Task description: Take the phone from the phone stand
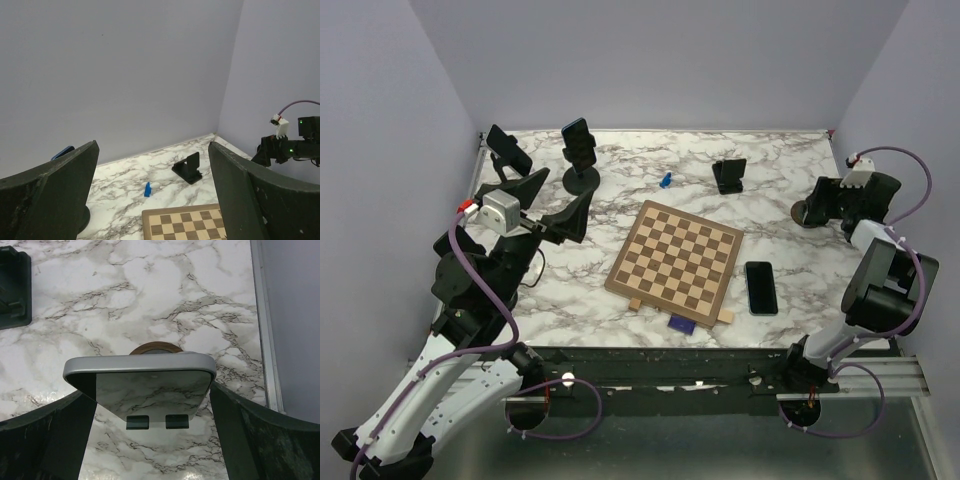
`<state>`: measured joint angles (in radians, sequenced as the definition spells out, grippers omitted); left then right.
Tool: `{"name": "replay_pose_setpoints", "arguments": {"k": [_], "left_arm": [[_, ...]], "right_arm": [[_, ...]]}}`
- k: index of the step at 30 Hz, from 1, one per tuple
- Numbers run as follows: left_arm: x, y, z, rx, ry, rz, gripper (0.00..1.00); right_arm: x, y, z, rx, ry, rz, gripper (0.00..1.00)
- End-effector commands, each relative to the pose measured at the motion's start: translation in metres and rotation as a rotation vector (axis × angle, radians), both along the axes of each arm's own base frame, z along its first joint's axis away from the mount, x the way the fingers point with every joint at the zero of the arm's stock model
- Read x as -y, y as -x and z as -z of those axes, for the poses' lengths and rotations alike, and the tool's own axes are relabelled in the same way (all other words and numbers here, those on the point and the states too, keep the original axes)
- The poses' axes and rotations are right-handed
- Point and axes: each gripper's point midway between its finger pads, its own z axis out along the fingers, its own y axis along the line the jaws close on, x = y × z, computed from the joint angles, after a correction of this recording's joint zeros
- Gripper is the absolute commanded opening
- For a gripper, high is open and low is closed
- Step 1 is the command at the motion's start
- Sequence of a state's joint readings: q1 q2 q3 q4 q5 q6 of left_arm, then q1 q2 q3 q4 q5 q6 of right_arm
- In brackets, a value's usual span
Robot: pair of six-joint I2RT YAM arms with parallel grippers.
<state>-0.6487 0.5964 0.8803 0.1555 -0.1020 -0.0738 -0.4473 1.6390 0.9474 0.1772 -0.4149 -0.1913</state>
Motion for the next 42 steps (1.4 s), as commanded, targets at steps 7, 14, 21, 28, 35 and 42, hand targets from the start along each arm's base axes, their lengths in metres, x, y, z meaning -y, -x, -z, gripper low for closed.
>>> {"name": "replay_pose_setpoints", "arguments": {"k": [7,14,21,28,35,42], "left_arm": [[-0.001,-0.002,0.001,0.013,-0.006,-0.014,0.98],[0.001,-0.002,0.002,0.013,-0.011,-0.01,0.99],[0.001,-0.001,0.001,0.018,-0.01,-0.004,0.98],[0.002,0.0,0.0,0.018,-0.007,0.006,0.98],[0.003,0.003,-0.001,0.022,-0.001,0.016,0.99],[0.004,0.004,-0.001,0.02,0.001,0.017,0.98]], "right_arm": [[0.002,-0.011,-0.007,0.021,0.014,-0.048,0.89],[0.001,-0.011,-0.012,0.029,0.005,-0.046,0.62],[0.004,-0.006,-0.043,0.103,0.025,0.011,0.48],[0.0,0.0,-0.081,0.133,0.034,0.093,0.3],[-0.041,0.016,-0.101,0.072,0.114,0.179,0.14],[-0.058,0.049,-0.087,-0.089,-0.048,0.317,0.01]]}}
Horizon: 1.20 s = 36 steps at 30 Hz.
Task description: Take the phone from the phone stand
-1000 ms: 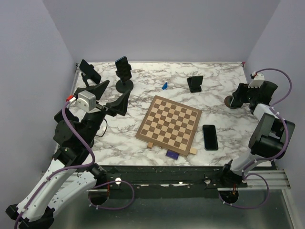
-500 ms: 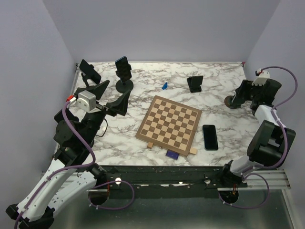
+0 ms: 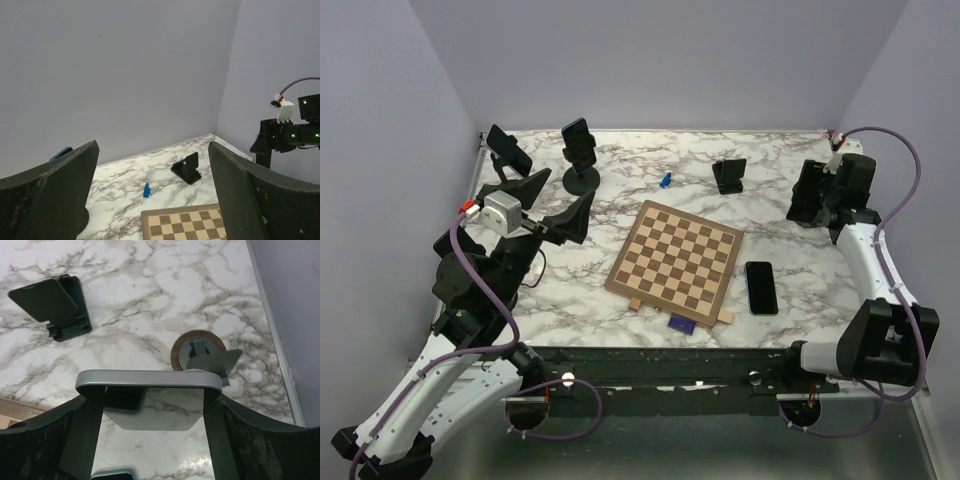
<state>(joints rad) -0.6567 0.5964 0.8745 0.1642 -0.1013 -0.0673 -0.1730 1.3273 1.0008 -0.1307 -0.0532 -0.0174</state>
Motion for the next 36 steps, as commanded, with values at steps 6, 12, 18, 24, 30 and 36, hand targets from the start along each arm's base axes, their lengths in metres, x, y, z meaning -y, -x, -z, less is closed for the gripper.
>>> {"name": "replay_pose_setpoints", "arguments": {"k": [6,12,18,24,30,36], "left_arm": [[0.005,0.005,-0.002,0.013,0.003,0.028,0.99],[0.002,0.006,-0.003,0.017,0.009,0.021,0.99],[0.006,0.004,0.0,0.011,0.003,0.029,0.99],[0.009,0.005,0.001,0.01,0.001,0.034,0.98],[0.007,0.006,0.001,0.019,-0.003,0.024,0.99],[0.003,0.007,0.0,0.035,-0.007,0.001,0.98]], "right_arm": [[0.003,0.043,0.036,-0.431,-0.073,0.218,0.01],[-0.009,0.077,0.094,-0.747,0.094,0.193,0.01],[-0.016,0.107,0.135,-0.898,0.091,0.193,0.01],[0.0,0.114,0.118,-0.84,0.169,0.259,0.01],[0.004,0.123,0.115,-0.828,0.226,0.292,0.01],[0.007,0.123,0.115,-0.831,0.264,0.316,0.01]]}}
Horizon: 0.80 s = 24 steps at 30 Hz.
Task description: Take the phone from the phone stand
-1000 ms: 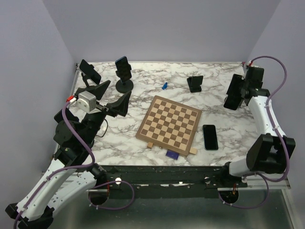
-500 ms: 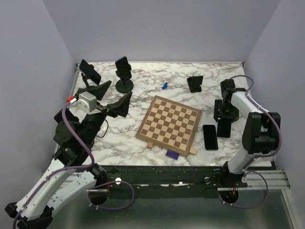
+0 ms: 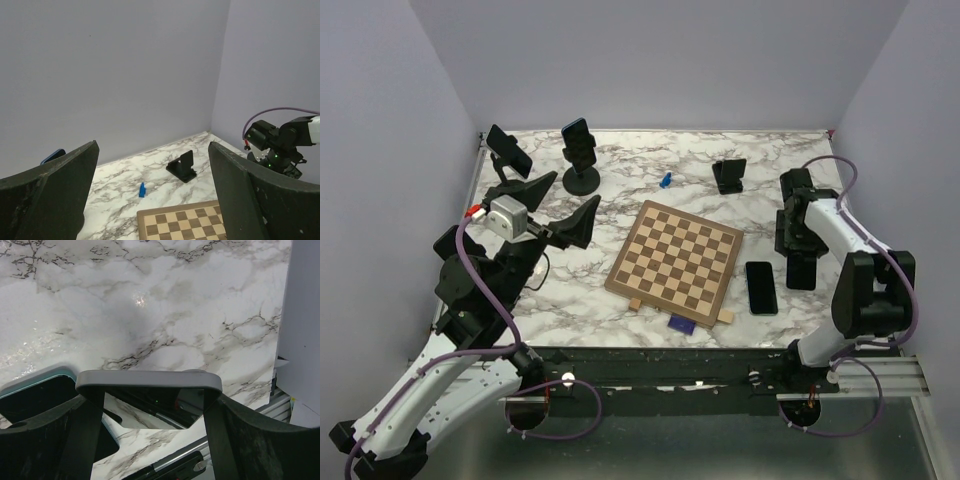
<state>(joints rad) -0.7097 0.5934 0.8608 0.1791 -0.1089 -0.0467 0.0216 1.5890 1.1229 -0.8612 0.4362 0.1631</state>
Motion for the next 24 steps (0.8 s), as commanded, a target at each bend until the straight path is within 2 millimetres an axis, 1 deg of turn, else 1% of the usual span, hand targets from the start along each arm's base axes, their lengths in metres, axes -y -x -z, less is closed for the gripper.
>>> {"name": "replay_pose_setpoints", "arguments": {"k": [1,3,5,7,12,16,24], "left_arm": [[-0.007,0.0,-0.002,0.023,0.005,-0.036,0.99],[-0.005,0.001,-0.002,0.022,0.004,-0.028,0.99],[-0.004,0.001,-0.001,0.023,0.001,-0.027,0.98],[-0.005,0.0,-0.001,0.023,-0.001,-0.032,0.99],[-0.006,0.0,-0.002,0.027,-0.002,-0.038,0.99],[-0.005,-0.001,-0.001,0.024,-0.004,-0.038,0.98],[-0.006,-0.003,0.001,0.018,-0.001,-0.051,0.99]], "right_arm": [[0.006,0.005,0.004,-0.041,0.051,0.013,0.01],[-0.001,0.007,0.022,-0.123,0.013,0.003,0.01],[-0.005,0.012,0.035,-0.193,-0.004,0.022,0.01],[-0.005,0.014,0.043,-0.22,-0.009,0.025,0.02],[-0.008,0.016,0.051,-0.231,-0.023,0.009,0.13],[-0.011,0.016,0.056,-0.241,-0.043,0.001,0.19],[-0.018,0.015,0.056,-0.236,-0.081,-0.018,0.43]]}}
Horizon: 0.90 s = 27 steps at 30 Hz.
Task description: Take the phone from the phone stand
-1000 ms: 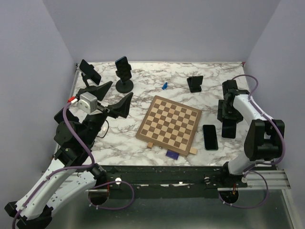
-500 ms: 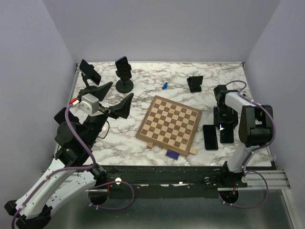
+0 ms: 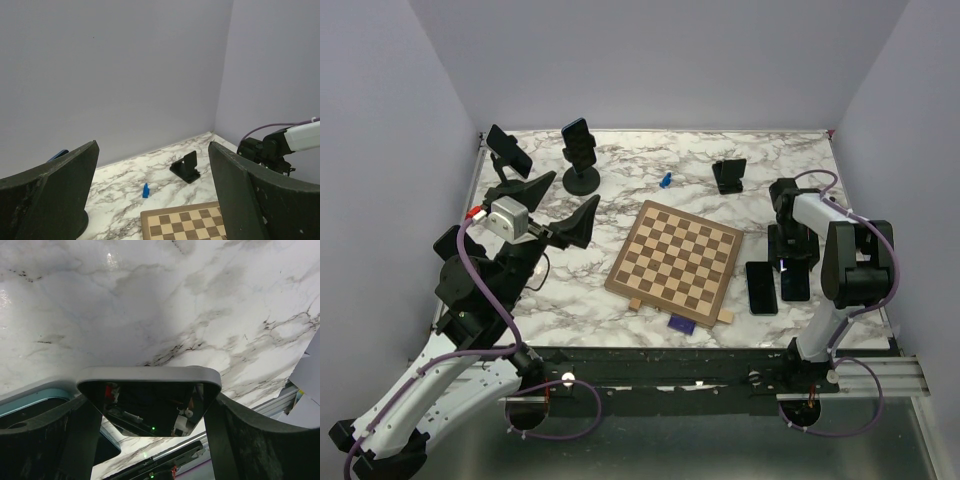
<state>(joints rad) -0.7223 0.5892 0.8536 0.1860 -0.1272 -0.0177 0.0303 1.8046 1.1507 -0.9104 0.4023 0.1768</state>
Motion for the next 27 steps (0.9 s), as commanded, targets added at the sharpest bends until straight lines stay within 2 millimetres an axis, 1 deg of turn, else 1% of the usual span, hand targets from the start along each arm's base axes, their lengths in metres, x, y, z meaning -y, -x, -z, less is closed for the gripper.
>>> {"name": "replay_pose_setpoints", "arguments": {"k": [1,3,6,8,12,13,14,15,18,23,25,27], "left_arm": [[-0.005,-0.003,0.0,0.006,0.013,-0.037,0.98],[-0.005,-0.004,0.001,0.003,0.012,-0.039,0.98],[-0.004,-0.005,0.003,-0.001,0.009,-0.039,0.98],[-0.004,-0.006,0.003,-0.002,0.009,-0.041,0.98],[-0.004,-0.008,0.005,0.005,-0.014,-0.053,0.98],[-0.003,-0.009,0.006,0.004,-0.018,-0.054,0.98],[-0.003,-0.009,0.006,0.003,-0.019,-0.054,0.98],[-0.003,-0.01,0.006,0.002,-0.021,-0.056,0.98],[-0.002,-0.011,0.008,-0.001,-0.026,-0.055,0.99],[0.0,-0.011,0.008,-0.005,-0.026,-0.048,0.99],[0.001,-0.012,0.01,-0.009,-0.03,-0.048,0.99],[0.001,-0.013,0.01,-0.008,-0.031,-0.047,0.99]], "right_arm": [[-0.01,0.001,0.004,-0.005,-0.053,-0.015,0.46],[-0.013,0.001,0.003,-0.005,-0.058,-0.019,0.54],[-0.016,-0.001,-0.001,0.004,-0.053,-0.029,0.69],[-0.016,-0.002,-0.002,0.011,-0.05,-0.032,0.73],[-0.015,-0.002,-0.006,0.015,-0.031,-0.029,0.79],[-0.015,-0.002,-0.006,0.015,-0.031,-0.031,0.82],[-0.017,-0.002,-0.007,0.017,-0.034,-0.034,0.9],[-0.018,-0.003,-0.007,0.021,-0.034,-0.037,0.94],[-0.015,-0.004,-0.011,0.032,-0.014,-0.034,0.95],[-0.012,-0.011,-0.023,0.087,0.01,-0.023,0.96],[-0.008,-0.019,-0.034,0.146,0.038,-0.001,0.99],[-0.007,-0.03,-0.047,0.22,0.048,0.012,1.0]]}}
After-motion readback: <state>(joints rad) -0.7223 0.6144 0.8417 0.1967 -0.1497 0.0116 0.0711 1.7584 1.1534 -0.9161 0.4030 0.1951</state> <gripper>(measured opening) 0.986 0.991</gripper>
